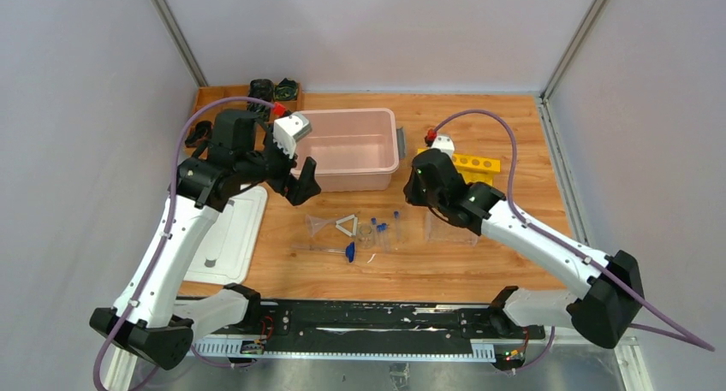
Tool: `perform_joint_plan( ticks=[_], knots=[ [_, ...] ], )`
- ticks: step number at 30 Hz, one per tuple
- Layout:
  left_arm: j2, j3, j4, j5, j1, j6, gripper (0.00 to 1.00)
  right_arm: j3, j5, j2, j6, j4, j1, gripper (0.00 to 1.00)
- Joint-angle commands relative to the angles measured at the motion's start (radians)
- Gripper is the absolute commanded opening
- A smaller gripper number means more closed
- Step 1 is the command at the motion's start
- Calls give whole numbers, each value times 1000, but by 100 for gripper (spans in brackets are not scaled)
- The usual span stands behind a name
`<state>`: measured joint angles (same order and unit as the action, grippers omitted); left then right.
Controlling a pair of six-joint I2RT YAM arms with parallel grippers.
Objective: Organize the chemistry lab equipment
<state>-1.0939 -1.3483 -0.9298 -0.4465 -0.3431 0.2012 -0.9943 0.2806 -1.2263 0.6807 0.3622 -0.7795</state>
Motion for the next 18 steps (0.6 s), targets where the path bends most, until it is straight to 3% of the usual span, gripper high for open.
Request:
perform_joint_plan(
  ticks=[1, 3, 5, 18],
  knots=[
    [18, -25, 9, -15, 4, -8, 100, -31, 39, -62, -7, 89, -17, 27],
    [26, -17, 9, -10, 4, -8, 100, -29, 18, -105, 8, 93, -20, 37],
    [37, -10, 9, -12, 4, -9, 100, -22, 17, -151, 18, 77, -35, 41],
    [66, 4, 8, -6, 4, 8, 100, -35, 121, -435, 15, -3, -83, 35]
  ],
)
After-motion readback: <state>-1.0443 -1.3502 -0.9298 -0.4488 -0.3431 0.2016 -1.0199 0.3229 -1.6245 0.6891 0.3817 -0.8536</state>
